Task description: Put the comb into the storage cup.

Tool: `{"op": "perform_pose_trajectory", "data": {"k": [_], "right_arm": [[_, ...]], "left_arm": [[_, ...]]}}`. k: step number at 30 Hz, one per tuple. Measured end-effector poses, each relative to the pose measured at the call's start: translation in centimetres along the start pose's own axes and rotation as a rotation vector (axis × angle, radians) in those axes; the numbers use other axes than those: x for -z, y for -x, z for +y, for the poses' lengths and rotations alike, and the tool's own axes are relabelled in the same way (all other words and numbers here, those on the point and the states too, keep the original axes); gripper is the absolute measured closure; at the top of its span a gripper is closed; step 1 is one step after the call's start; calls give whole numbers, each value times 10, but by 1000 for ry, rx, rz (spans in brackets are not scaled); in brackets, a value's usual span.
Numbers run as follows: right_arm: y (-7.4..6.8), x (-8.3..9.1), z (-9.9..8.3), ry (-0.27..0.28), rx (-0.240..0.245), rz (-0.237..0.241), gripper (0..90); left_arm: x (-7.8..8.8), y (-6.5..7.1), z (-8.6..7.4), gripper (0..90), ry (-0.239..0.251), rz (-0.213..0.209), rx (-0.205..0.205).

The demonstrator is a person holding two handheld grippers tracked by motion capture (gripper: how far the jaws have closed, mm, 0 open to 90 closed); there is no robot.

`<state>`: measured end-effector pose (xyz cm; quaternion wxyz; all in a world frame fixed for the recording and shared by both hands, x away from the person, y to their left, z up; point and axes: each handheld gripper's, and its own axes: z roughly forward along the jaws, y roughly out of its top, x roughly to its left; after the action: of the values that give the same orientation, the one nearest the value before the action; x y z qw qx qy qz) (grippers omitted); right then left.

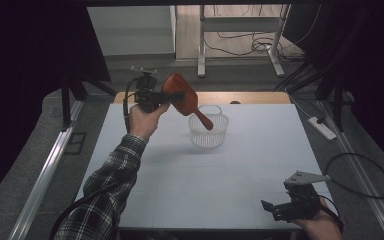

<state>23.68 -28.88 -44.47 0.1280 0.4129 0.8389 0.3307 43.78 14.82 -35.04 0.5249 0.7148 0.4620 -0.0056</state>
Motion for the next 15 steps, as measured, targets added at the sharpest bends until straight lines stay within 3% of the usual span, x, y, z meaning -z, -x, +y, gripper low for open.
{"op": "perform_pose_trajectory", "data": {"k": [15], "right_arm": [[-1, 0, 0, -4, 11, -2, 0]], "left_arm": [[-23, -4, -9, 599, -10, 4, 28]]}}
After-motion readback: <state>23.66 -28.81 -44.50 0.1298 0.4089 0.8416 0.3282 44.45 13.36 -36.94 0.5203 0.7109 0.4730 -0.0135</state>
